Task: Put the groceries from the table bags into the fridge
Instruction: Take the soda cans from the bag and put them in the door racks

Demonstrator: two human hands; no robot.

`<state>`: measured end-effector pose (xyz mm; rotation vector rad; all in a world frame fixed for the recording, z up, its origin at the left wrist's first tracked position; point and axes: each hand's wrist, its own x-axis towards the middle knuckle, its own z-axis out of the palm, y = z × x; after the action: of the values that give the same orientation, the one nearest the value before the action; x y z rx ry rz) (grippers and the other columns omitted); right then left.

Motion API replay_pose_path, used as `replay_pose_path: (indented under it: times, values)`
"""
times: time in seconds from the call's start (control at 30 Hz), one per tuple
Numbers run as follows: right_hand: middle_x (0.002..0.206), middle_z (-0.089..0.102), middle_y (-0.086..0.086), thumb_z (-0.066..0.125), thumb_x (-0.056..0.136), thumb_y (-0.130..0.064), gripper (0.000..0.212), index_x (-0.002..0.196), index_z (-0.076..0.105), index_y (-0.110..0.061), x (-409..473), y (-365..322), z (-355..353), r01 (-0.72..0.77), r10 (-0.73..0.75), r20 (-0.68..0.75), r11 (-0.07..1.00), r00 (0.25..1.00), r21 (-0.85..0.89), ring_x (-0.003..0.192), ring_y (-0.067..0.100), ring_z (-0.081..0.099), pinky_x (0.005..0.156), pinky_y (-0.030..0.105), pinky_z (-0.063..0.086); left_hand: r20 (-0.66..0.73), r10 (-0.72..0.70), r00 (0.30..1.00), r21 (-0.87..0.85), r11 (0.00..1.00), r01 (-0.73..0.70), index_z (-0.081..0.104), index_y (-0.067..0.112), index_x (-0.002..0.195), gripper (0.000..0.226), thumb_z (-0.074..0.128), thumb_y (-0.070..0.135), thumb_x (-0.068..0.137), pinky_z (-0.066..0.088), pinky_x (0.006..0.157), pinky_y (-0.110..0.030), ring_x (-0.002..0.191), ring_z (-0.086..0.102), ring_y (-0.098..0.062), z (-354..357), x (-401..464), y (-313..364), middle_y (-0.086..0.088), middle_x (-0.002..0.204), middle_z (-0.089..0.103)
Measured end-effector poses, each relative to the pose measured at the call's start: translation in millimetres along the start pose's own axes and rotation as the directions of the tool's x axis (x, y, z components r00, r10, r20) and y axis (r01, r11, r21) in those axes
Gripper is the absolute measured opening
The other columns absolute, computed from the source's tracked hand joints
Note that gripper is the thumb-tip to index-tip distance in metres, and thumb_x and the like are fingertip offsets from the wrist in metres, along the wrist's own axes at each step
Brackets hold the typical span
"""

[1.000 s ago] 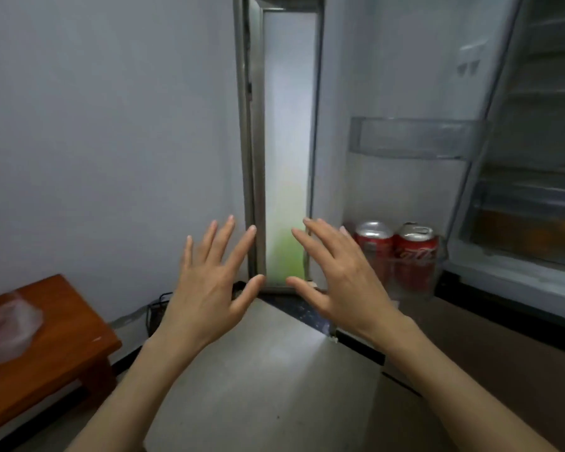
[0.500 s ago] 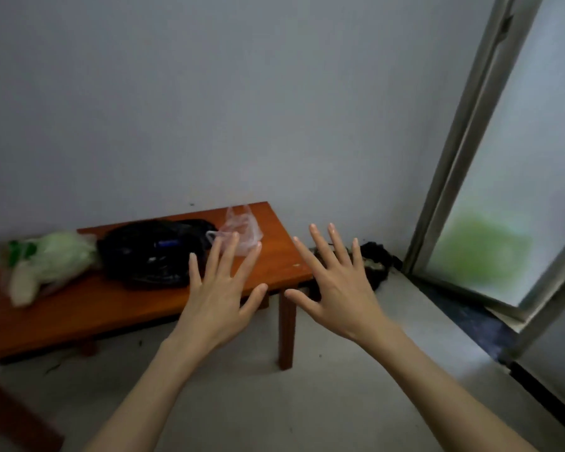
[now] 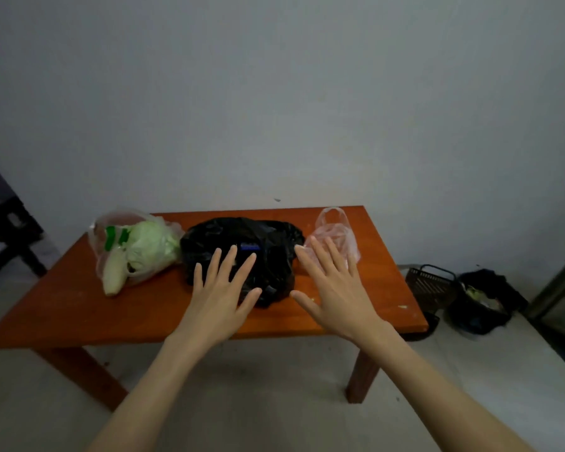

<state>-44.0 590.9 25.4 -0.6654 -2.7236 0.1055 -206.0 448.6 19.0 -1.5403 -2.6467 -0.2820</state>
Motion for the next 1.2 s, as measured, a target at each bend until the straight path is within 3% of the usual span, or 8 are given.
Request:
replay_pose_path:
  times: [0.13, 0.27, 0.37, 0.43, 0.5, 0.7, 0.97, 1.2]
  values:
    - [0.158, -0.005, 0.000, 0.034, 0.093, -0.056, 0.069, 0.149, 0.001, -0.031, 56, 4, 32, 0.026, -0.029, 0.076, 0.999, 0.997, 0.041, 0.143, 0.021, -0.016, 0.113, 0.045, -0.009, 0.056, -0.036, 0.998, -0.005, 0.999, 0.037, -0.001, 0.036, 0.148, 0.067, 0.011, 0.064, 0.088, -0.005, 0.115, -0.047, 0.143, -0.018, -0.021, 21, 37, -36, 0.001, 0.158, -0.009]
    - [0.158, 0.005, 0.002, 0.012, 0.087, -0.059, 0.072, 0.149, 0.012, -0.024, 105, 2, 72, 0.071, -0.078, 0.099, 0.994, 0.992, 0.081, 0.143, 0.018, -0.011, 0.114, 0.040, -0.008, 0.127, -0.035, 0.991, -0.048, 0.998, 0.041, 0.004, 0.033, 0.149, 0.058, 0.026, 0.049, 0.097, -0.005, 0.115, -0.045, 0.143, -0.017, -0.019, 44, 75, -73, 0.003, 0.158, -0.006]
    - [0.147, 0.038, 0.009, 0.023, 0.090, -0.048, 0.063, 0.137, 0.045, -0.012, 143, -1, 103, 0.081, -0.089, 0.070, 0.992, 0.994, 0.101, 0.141, 0.027, 0.024, 0.114, 0.044, 0.018, 0.133, 0.018, 0.991, -0.079, 0.997, -0.007, 0.013, 0.029, 0.149, 0.054, 0.030, 0.043, 0.099, -0.003, 0.116, -0.042, 0.145, -0.010, -0.017, 63, 114, -102, 0.003, 0.158, 0.004]
    - [0.126, 0.059, 0.009, 0.034, 0.092, -0.039, 0.049, 0.119, 0.062, -0.008, 171, -1, 123, 0.068, -0.069, 0.000, 0.987, 0.998, 0.143, 0.124, 0.029, 0.049, 0.103, 0.043, 0.043, 0.156, 0.077, 0.985, -0.084, 0.994, -0.065, 0.018, 0.027, 0.148, 0.052, 0.031, 0.040, 0.100, -0.002, 0.116, -0.041, 0.145, -0.005, -0.017, 78, 147, -123, 0.003, 0.158, 0.009]
    - [0.112, 0.063, 0.008, 0.040, 0.092, -0.032, 0.040, 0.111, 0.065, -0.007, 202, -1, 143, 0.037, -0.030, -0.035, 0.978, 0.999, 0.207, 0.108, 0.026, 0.057, 0.089, 0.035, 0.052, 0.168, 0.135, 0.977, -0.086, 0.989, -0.122, 0.024, 0.024, 0.147, 0.050, 0.033, 0.037, 0.100, 0.002, 0.117, -0.041, 0.146, 0.001, -0.018, 96, 184, -146, 0.001, 0.156, 0.016]
    - [0.115, 0.060, 0.009, 0.052, 0.091, -0.021, 0.032, 0.118, 0.060, -0.006, 255, -4, 213, -0.051, 0.013, 0.141, 0.962, 0.990, 0.268, 0.099, 0.027, 0.061, 0.079, 0.032, 0.051, 0.279, 0.319, 0.906, -0.123, 0.947, -0.295, 0.029, 0.021, 0.145, 0.047, 0.037, 0.032, 0.100, 0.013, 0.116, -0.040, 0.144, 0.016, -0.020, 144, 272, -198, -0.001, 0.153, 0.026]
    - [0.150, 0.030, 0.005, 0.040, 0.097, -0.038, 0.060, 0.148, 0.016, -0.018, 281, 27, 260, -0.449, 0.365, 0.434, 0.888, 0.823, 0.104, 0.131, 0.029, 0.036, 0.104, 0.038, 0.037, 0.472, 0.442, 0.763, -0.153, 0.893, -0.423, 0.018, 0.027, 0.149, 0.051, 0.033, 0.035, 0.100, 0.003, 0.116, -0.042, 0.145, 0.001, -0.019, 185, 336, -211, 0.002, 0.158, 0.010]
    - [0.158, 0.006, 0.006, 0.041, 0.097, -0.041, 0.067, 0.150, 0.007, -0.022, 314, 71, 268, -0.556, 0.446, 0.519, 0.828, 0.729, 0.070, 0.142, 0.031, 0.011, 0.113, 0.042, 0.019, 0.525, 0.464, 0.713, -0.024, 0.846, -0.532, 0.008, 0.031, 0.149, 0.057, 0.028, 0.047, 0.099, -0.007, 0.113, -0.056, 0.145, -0.009, -0.021, 206, 401, -207, 0.004, 0.158, 0.002]
